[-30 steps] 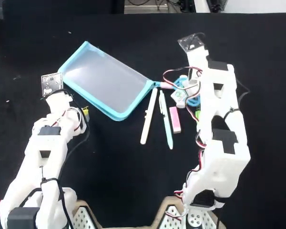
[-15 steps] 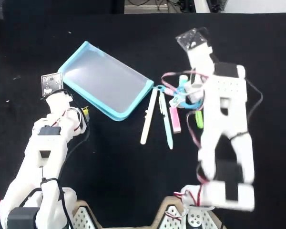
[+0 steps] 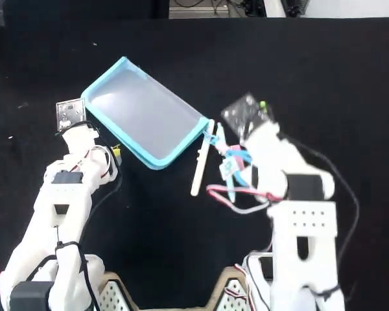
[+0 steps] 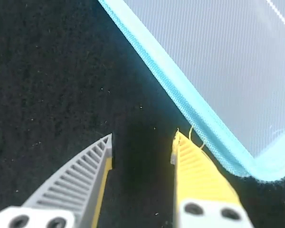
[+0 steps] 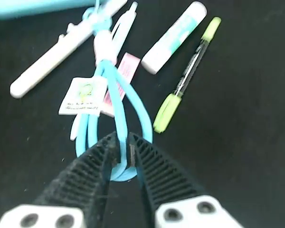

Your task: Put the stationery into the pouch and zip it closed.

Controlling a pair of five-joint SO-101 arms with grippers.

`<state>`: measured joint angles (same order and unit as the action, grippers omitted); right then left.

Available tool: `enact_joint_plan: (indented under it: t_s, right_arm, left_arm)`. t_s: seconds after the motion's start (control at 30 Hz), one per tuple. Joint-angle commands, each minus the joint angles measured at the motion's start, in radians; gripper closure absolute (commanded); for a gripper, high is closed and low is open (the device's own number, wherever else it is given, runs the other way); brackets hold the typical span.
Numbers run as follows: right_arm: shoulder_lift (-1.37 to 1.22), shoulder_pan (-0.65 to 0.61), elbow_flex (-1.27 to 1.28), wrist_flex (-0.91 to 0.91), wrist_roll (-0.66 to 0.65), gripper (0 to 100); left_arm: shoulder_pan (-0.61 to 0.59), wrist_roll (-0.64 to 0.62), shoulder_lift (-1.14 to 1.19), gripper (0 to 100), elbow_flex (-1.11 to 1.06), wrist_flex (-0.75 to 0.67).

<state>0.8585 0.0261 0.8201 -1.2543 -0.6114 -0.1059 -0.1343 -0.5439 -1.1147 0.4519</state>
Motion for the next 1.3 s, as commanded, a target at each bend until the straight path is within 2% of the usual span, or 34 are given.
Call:
enact_joint_plan:
  t_s: [0.0, 0.1, 0.2, 0.3, 0.43, 0.53, 0.9, 1.27]
  right_arm:
    - [0.087, -0.006, 0.137, -0.002, -0.035, 89.8]
    - [0.087, -0.006, 0.171, -0.008, -0.035, 82.7]
    - [0.087, -0.006, 0.137, -0.008, -0.018, 82.5]
    - [0.085, -0.026, 0.070, 0.002, 0.078, 82.5]
    - [0.033, -0.181, 0.065, 0.112, 0.199, 82.5]
    - [-0.079, -0.232, 0.074, 0.241, 0.206, 82.5]
    - [-0.573, -0.221, 0.077, 0.753, 0.198, 82.5]
    - [-0.785, -0.221, -0.010, 0.792, 0.178, 82.5]
  left_arm:
    - [0.005, -0.005, -0.005, 80, 0.002, -0.017]
    - [0.005, -0.005, -0.005, 80, 0.004, -0.017]
    - [0.005, -0.005, -0.005, 80, 0.004, -0.017]
    - [0.005, -0.005, -0.005, 80, 0.004, -0.017]
    - [0.005, -0.005, -0.005, 80, 0.005, -0.017]
    - [0.005, -0.005, -0.005, 80, 0.002, -0.017]
    - [0.005, -0.005, -0.005, 80, 0.004, -0.017]
    - [0.005, -0.005, -0.005, 80, 0.005, -0.017]
